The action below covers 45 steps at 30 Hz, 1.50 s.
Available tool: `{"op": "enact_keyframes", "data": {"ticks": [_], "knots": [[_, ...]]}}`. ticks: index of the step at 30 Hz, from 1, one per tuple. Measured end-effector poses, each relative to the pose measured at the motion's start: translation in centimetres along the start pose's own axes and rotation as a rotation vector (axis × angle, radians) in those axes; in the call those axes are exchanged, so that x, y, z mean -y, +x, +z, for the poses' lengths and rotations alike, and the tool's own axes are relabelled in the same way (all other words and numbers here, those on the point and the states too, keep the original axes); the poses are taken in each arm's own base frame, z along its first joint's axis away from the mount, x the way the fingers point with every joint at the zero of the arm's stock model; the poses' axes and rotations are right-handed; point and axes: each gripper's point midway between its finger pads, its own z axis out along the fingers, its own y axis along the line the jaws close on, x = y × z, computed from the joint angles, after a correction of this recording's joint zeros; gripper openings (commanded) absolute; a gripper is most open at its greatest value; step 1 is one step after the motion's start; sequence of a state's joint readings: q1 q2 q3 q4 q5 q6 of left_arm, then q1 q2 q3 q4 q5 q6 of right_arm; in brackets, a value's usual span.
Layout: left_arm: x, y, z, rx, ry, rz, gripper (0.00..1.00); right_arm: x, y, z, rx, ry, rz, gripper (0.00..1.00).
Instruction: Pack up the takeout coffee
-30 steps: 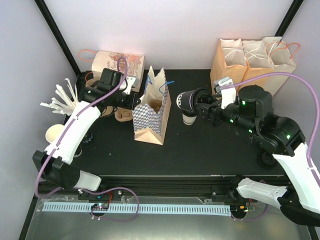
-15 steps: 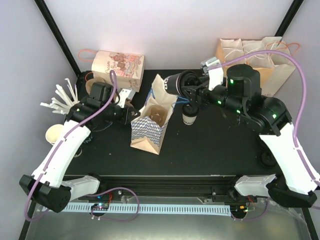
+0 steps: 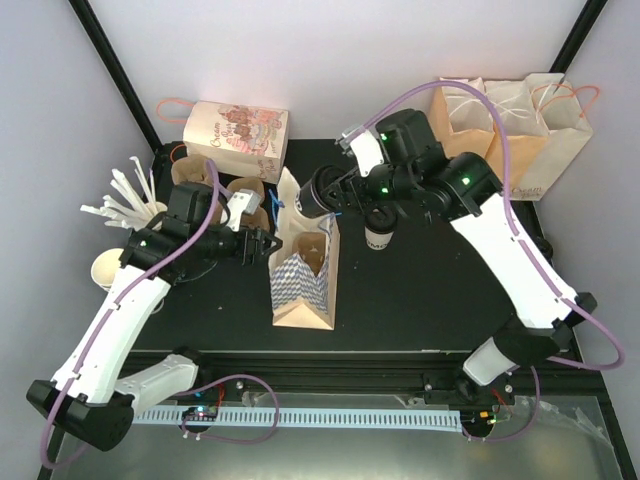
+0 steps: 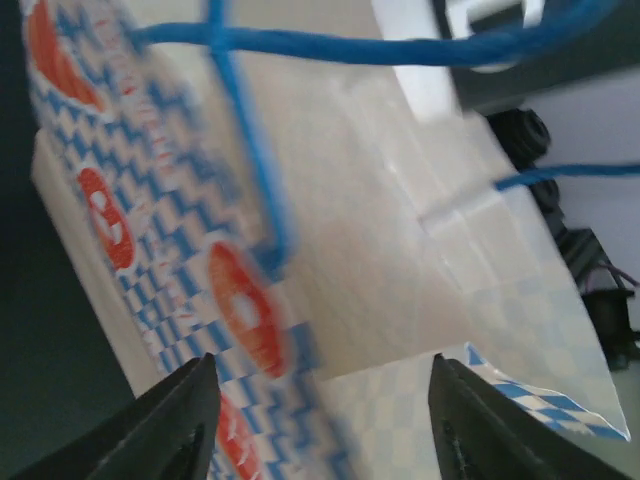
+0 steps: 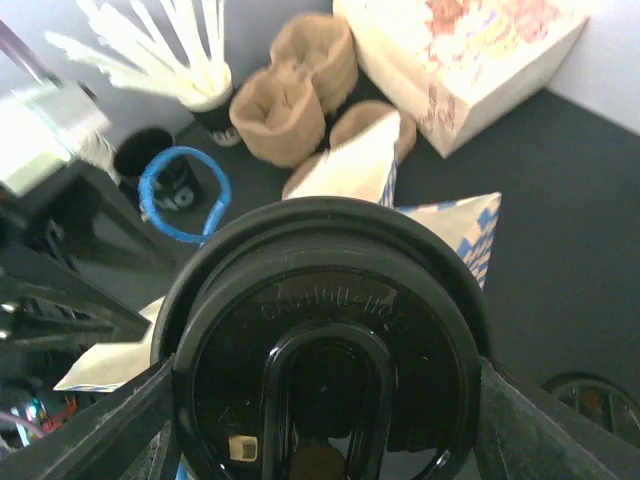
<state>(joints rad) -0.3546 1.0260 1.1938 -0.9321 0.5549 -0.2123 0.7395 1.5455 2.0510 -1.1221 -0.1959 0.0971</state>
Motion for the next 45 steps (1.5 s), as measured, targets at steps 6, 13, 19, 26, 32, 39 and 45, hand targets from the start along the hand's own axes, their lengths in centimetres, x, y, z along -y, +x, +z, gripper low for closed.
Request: {"op": "enact_keyframes", "data": {"ticks": [6, 13, 19, 26, 32, 39, 45], "knots": [[-1.6, -0.7, -0.2, 0.026, -0.098, -0.031, 0.79, 0.4, 2.5, 1.5, -0.115, 0.008, 0.002, 0.61], [-1.8, -2.8, 1.8, -0.008, -0.135, -0.033, 0.76, 0.0, 3.3, 0.9, -0.154, 0.010, -0.029, 0.61], [-3.8, -2.6, 3.7, -0.098, -0.242, -0.060, 0.61, -0.2, 3.6, 1.3, -0.179, 0.031, -0.048, 0.61], [-6.3, -1.7, 4.4, -0.169, -0.375, -0.075, 0.20, 1.7, 5.1, 1.2, -0.242, 0.164, -0.017, 0.58], [-5.8, -3.7, 3.0, -0.125, -0.420, -0.002, 0.02, 3.2, 7.5, -0.6, -0.273, 0.256, 0.015, 0.58], [-0.8, -8.6, 0.9, 0.001, -0.399, 0.263, 0.02, 3.0, 11.6, -3.2, -0.276, 0.250, 0.046, 0.58], [2.6, -8.4, 2.0, 0.023, -0.367, 0.533, 0.02, 2.4, 13.4, -4.1, -0.227, 0.221, 0.060, 0.57]]}}
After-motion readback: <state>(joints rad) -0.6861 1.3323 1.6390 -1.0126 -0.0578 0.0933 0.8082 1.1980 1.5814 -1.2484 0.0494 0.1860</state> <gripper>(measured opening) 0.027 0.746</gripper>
